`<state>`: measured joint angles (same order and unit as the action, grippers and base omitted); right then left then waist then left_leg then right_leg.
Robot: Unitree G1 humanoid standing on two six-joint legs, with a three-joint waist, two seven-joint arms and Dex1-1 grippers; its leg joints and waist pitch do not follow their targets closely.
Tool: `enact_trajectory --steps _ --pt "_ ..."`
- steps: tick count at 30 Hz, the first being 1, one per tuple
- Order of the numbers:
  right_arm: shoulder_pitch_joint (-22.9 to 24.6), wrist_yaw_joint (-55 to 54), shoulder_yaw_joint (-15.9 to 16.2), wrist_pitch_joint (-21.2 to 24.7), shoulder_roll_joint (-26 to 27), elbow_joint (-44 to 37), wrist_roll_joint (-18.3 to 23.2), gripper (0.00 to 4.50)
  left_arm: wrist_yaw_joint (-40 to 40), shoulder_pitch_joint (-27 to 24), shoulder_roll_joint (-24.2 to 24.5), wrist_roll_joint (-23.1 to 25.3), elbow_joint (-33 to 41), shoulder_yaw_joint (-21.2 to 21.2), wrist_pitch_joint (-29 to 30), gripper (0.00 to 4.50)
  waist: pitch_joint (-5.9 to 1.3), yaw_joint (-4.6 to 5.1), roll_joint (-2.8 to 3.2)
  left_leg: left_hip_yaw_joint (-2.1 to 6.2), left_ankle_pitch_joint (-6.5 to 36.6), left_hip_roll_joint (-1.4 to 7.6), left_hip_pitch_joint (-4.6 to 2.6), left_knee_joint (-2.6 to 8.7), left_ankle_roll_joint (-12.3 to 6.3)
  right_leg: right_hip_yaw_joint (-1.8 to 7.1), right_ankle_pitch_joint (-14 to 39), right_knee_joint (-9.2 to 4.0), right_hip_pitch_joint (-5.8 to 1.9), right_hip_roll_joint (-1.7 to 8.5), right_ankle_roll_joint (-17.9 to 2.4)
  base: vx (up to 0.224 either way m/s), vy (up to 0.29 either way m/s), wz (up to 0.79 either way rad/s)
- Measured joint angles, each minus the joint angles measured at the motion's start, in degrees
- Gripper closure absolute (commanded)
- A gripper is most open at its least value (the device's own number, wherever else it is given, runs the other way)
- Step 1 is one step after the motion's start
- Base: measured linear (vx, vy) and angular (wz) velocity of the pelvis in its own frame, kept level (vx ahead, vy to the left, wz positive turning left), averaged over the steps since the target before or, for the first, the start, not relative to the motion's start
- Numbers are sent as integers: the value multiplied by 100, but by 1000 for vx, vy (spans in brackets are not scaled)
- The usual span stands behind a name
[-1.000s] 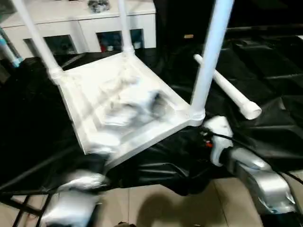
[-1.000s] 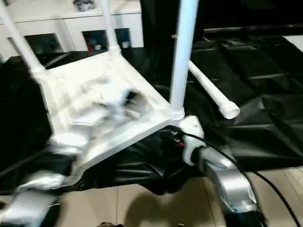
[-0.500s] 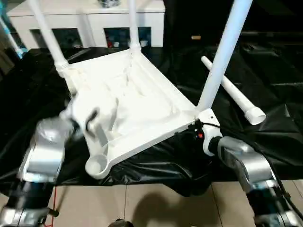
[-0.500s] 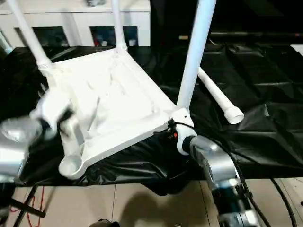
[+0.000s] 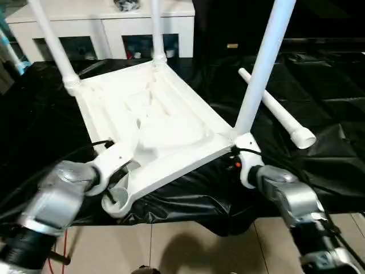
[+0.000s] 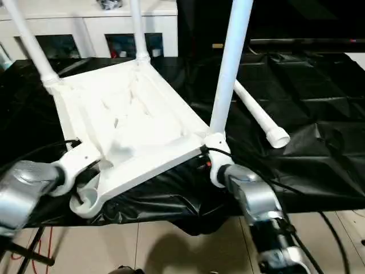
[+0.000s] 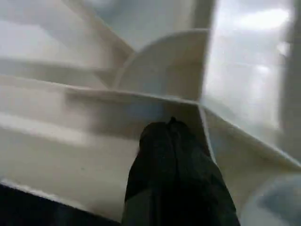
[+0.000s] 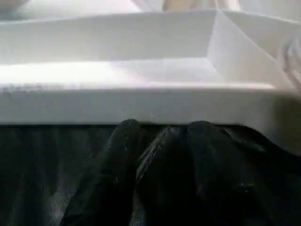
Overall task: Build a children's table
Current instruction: Rotate table base
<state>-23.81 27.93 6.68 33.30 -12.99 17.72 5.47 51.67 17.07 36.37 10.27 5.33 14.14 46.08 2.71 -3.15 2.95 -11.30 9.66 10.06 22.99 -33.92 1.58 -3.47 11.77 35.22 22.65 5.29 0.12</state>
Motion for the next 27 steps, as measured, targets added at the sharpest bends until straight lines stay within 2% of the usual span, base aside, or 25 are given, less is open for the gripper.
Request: enact_trajectory --steps 3,4,7,10,12,15,20,24,27 --pt "-223 -33 -10 -113 14 350 -91 304 443 13 5 -282 143 161 28 450 0 29 0 -2 0 -1 -1 -3 0 3 -2 1 0 0 -3 0 0 0" --pt "-310 -58 -15 -166 14 495 -116 321 568 44 -11 -343 187 258 20 450 0 40 0 -2 0 -1 -1 -4 0 3 -3 3 1 0 -4 0 0 0" --pt "-529 -106 -56 -282 42 811 -160 346 755 306 -336 -460 209 605 -19 450 2 53 1 -1 -1 0 0 -9 1 3 -3 13 3 0 -4 0 0 0" --pt "-634 -131 -58 -410 108 897 -163 367 764 552 -708 -621 175 779 -160 450 2 94 1 -1 -2 2 0 -10 1 2 -3 14 4 -1 -4 0 0 0" --pt "-684 -133 -59 -486 144 958 -163 387 670 753 -1028 -618 -58 825 -398 450 1 109 2 1 -2 3 0 -10 0 -1 -3 17 4 -2 -4 0 0 0" --pt "-735 -158 -69 -555 163 1015 -165 412 265 1143 -1535 -531 -802 854 -922 450 1 100 4 4 -3 4 0 -21 -1 -2 -3 21 0 -2 -4 0 0 0" --pt "-646 -256 -70 -629 161 882 -173 432 -536 1657 -1895 -293 -1845 890 -1705 450 -1 123 87 5 -2 4 3 -30 -2 -2 -12 19 -1 -1 2 0 0 0" --pt "-353 -493 -282 -581 39 320 -164 432 -964 1700 -1882 -218 -2016 692 -2082 450 -7 100 163 9 -2 4 7 -33 -2 -5 -12 20 -1 -1 3 0 0 0" --pt "-155 -660 -665 -379 -47 -324 -105 432 -1080 1460 -2153 -567 -1665 116 -2154 450 -10 81 197 8 0 3 10 -38 -7 -6 -12 16 -4 2 3 0 0 0"
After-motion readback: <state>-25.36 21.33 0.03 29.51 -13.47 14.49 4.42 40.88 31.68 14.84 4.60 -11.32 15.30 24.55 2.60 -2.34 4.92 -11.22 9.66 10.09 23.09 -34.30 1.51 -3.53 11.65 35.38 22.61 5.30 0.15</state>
